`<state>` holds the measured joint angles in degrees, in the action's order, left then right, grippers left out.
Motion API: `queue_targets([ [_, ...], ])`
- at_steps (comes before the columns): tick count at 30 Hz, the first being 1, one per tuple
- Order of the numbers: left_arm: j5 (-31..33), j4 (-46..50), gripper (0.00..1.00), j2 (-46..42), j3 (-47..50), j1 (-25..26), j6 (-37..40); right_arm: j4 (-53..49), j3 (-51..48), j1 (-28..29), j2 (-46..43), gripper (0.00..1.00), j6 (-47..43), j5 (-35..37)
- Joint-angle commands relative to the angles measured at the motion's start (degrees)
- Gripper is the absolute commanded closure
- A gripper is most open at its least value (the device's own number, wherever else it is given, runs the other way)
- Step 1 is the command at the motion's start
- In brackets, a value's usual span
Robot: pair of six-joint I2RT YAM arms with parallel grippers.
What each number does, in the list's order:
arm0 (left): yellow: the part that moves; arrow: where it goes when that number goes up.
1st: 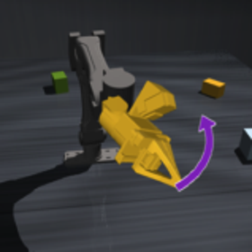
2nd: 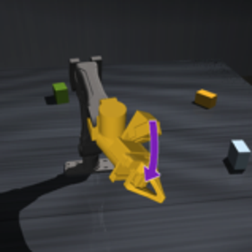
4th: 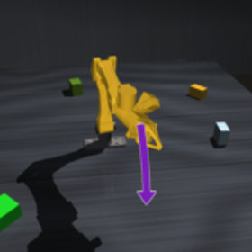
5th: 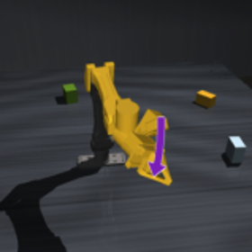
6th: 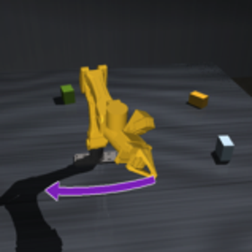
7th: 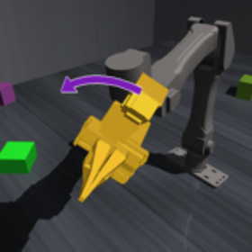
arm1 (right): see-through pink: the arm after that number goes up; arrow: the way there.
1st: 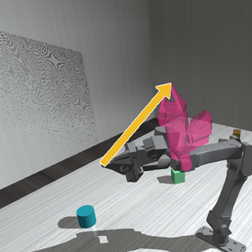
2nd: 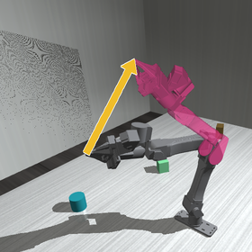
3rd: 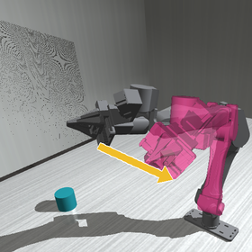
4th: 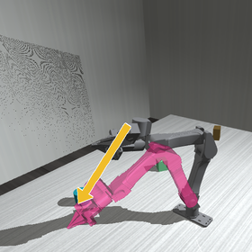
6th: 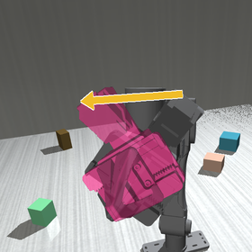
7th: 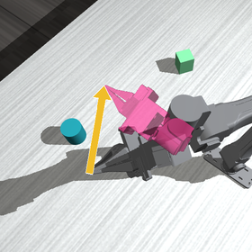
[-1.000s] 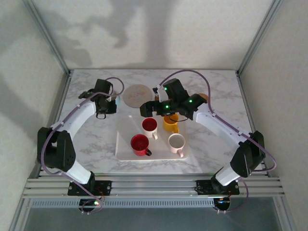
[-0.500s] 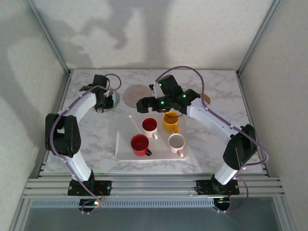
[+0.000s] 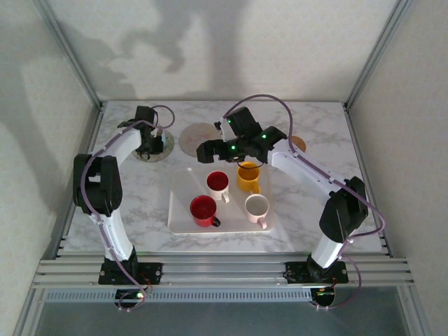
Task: Place the cup by the coaster
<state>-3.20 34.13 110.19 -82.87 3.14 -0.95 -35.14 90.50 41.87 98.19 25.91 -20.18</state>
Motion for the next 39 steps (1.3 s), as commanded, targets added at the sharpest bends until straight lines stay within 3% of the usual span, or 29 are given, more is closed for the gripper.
queue_targets([
  [1,2.32,-2.04,1.0,0.27,-3.21,-0.92,1.66,-1.21,1.55,0.41,0.6,0.01,-1.1,1.29],
  [11,4.26,-2.74,0.99,0.64,-2.49,-1.55,1.74,-2.01,0.91,0.58,0.77,0.01,-1.21,1.88],
  [27,5.36,-3.79,0.83,0.38,0.52,-1.91,0.78,-2.83,1.28,0.59,0.56,0.01,-1.98,3.01],
  [28,5.19,-3.69,0.77,0.35,0.43,-1.9,0.77,-2.77,1.18,2.03,0.43,0.01,-1.98,3.3],
  [32,4.63,-2.94,0.69,0.64,0.25,-1.91,0.69,-2.48,0.67,2.24,0.03,0.01,-1.81,3.49],
  [36,4.59,-2.67,0.68,0.33,0.66,-1.93,0.17,-2.39,0.12,2.43,-0.37,0.01,-1.83,3.66],
  [39,4.05,-2.36,0.58,-0.95,1.02,-1.91,-0.28,-2.42,0.14,2.59,-0.46,0.01,-1.77,3.94],
])
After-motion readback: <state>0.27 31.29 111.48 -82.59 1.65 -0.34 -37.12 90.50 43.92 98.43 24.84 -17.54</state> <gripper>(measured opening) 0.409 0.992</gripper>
